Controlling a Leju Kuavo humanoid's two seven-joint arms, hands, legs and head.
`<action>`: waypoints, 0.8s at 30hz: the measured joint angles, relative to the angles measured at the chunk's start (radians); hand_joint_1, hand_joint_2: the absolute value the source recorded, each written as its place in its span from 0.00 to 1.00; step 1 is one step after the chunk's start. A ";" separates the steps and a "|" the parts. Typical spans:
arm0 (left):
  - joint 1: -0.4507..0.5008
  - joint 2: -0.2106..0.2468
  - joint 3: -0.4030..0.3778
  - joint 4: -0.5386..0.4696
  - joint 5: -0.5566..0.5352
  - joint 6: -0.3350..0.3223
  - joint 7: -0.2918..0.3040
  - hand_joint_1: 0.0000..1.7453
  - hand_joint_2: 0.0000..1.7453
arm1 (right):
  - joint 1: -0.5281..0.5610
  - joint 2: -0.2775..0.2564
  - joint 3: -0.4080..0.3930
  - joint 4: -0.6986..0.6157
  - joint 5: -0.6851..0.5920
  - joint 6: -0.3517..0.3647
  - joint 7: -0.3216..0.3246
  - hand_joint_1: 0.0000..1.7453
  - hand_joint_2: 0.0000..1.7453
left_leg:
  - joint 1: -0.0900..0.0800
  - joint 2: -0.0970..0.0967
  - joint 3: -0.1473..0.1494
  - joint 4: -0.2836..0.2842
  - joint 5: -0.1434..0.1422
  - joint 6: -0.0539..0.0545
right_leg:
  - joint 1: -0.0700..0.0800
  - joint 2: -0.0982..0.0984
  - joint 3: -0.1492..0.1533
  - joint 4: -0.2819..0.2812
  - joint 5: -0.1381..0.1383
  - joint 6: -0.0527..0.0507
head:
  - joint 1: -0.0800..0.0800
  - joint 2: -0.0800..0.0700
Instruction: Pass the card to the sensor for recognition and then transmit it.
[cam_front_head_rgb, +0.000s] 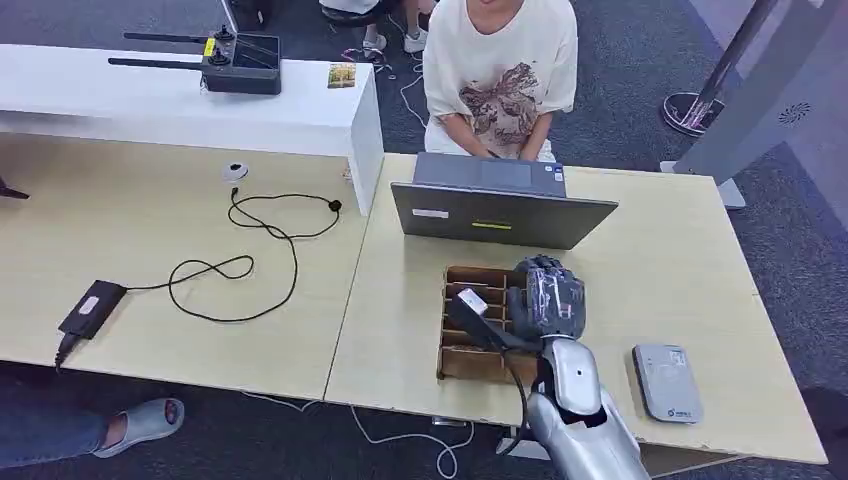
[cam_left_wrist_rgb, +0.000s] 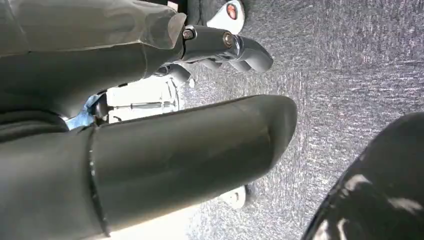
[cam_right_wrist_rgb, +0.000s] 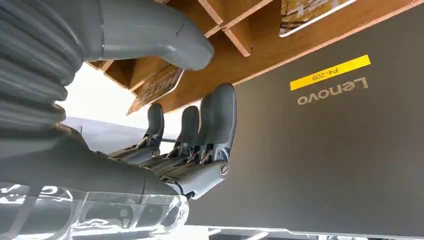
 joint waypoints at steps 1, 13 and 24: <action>0.000 0.000 0.000 0.000 0.000 0.002 -0.001 0.00 0.00 | 0.005 -0.001 -0.001 -0.003 0.000 0.001 0.003 0.59 1.00 | 0.000 0.000 0.000 0.000 0.000 0.000 | 0.000 0.000 0.000 0.000 0.000 0.000 | 0.000 0.000; 0.001 0.001 -0.001 0.000 0.000 0.005 -0.006 0.00 0.00 | 0.072 -0.017 -0.028 -0.058 0.012 0.002 0.014 0.50 1.00 | 0.000 0.000 0.000 0.000 0.000 0.000 | 0.000 0.000 0.000 0.000 0.000 0.000 | 0.000 0.000; 0.001 0.001 -0.002 0.000 0.000 0.005 -0.006 0.00 0.00 | 0.105 -0.026 -0.049 -0.107 0.018 0.006 0.017 0.75 1.00 | 0.000 0.000 0.000 0.000 0.000 0.000 | 0.000 0.000 0.000 0.000 0.000 0.000 | 0.000 0.000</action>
